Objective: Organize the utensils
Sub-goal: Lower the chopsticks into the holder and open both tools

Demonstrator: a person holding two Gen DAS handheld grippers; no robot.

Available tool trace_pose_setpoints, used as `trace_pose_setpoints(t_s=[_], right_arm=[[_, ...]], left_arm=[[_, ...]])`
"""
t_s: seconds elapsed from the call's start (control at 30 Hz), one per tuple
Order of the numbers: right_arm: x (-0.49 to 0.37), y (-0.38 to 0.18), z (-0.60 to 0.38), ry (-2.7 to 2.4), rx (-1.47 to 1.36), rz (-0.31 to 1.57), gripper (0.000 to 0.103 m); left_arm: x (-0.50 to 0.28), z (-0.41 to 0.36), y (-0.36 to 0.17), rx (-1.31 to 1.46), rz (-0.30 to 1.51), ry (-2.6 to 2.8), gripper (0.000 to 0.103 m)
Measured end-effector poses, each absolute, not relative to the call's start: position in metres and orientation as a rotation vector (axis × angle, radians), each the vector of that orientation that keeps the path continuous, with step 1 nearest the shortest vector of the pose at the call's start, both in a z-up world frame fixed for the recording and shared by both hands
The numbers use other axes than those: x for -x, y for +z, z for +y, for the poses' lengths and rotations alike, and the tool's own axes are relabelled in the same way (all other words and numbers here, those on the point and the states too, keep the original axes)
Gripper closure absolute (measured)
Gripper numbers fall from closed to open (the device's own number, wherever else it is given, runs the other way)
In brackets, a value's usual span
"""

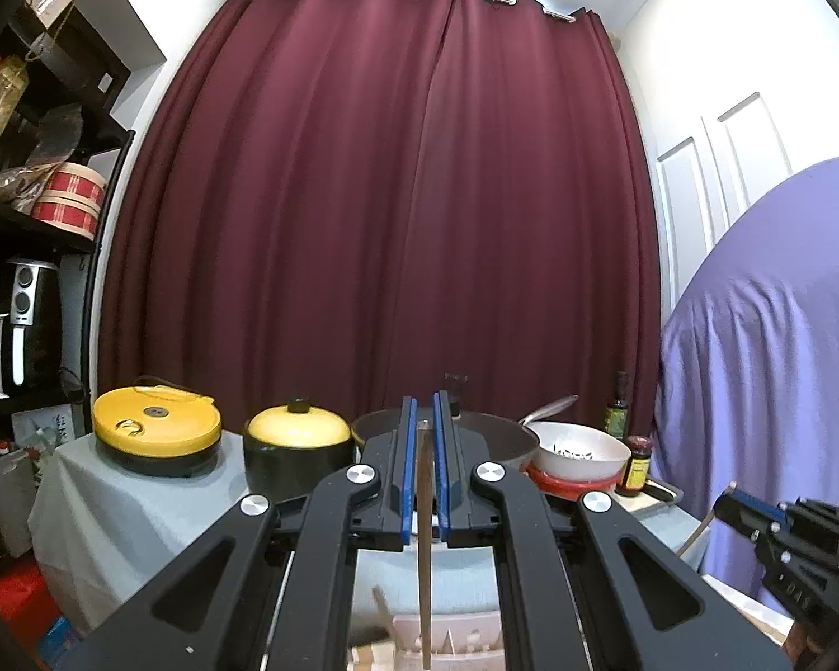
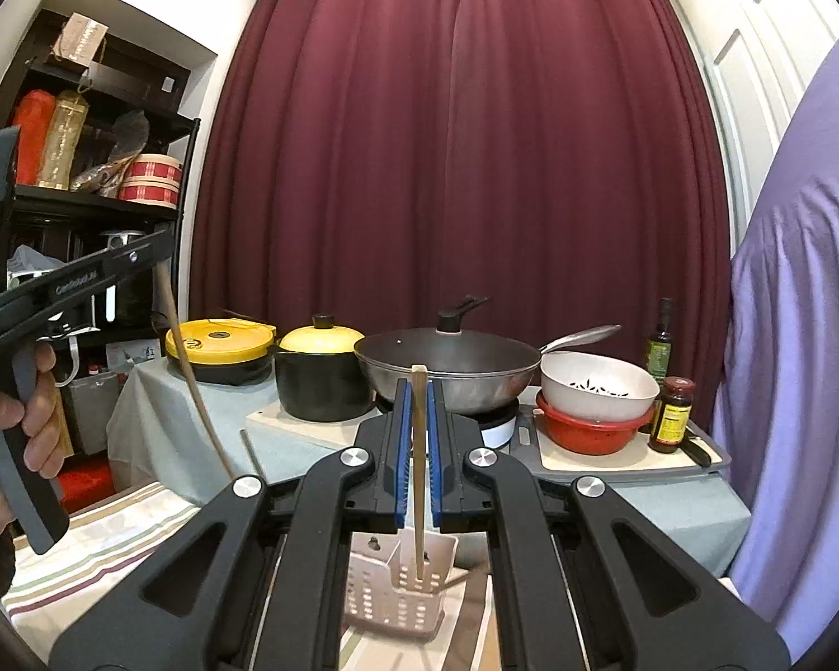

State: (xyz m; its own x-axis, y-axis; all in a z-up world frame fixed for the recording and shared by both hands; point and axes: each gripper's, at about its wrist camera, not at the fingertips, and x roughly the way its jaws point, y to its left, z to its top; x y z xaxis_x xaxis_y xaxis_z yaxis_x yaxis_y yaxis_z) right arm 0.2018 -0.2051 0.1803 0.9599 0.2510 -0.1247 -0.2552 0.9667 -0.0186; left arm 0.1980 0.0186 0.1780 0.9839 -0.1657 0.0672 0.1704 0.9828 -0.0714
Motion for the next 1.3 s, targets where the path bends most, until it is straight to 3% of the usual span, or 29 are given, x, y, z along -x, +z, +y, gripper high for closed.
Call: trace_pose_setpoints(t_s=[0.2,0.7,0.8,0.83,1.03,1.2,1.3], right_arm=[[-0.244,0.166,-0.202,0.263,0.02,0.167,0.097],[-0.298,0.094,-0.195,0.259,0.006,0.344,0.097],[-0.299,0.088,-0.195,0.258,-0.009,0.357,0.092],[-0.298,0.087,-0.195,0.256,-0.011,0.358,0.084],[-0.283,0.094,-0.195,0.236,0.006,0.335,0.065],[-0.258,0.105,-0.196,0.223,0.017,0.304,0.056],[-0.239,0.109,-0.198,0.218,0.021,0.291,0.055]], left_arm=[[-0.234,0.006,0.17,0.07,-0.044,-0.179,0.097],[-0.293,-0.009,0.094,0.033,0.177,-0.206,0.096],[-0.298,-0.01,0.087,0.031,0.201,-0.212,0.096],[-0.297,-0.009,0.086,0.031,0.208,-0.212,0.094],[-0.283,-0.012,0.089,0.014,0.187,-0.219,0.073],[-0.26,-0.01,0.094,0.02,0.167,-0.233,0.062],[-0.245,-0.006,0.095,0.027,0.163,-0.237,0.058]])
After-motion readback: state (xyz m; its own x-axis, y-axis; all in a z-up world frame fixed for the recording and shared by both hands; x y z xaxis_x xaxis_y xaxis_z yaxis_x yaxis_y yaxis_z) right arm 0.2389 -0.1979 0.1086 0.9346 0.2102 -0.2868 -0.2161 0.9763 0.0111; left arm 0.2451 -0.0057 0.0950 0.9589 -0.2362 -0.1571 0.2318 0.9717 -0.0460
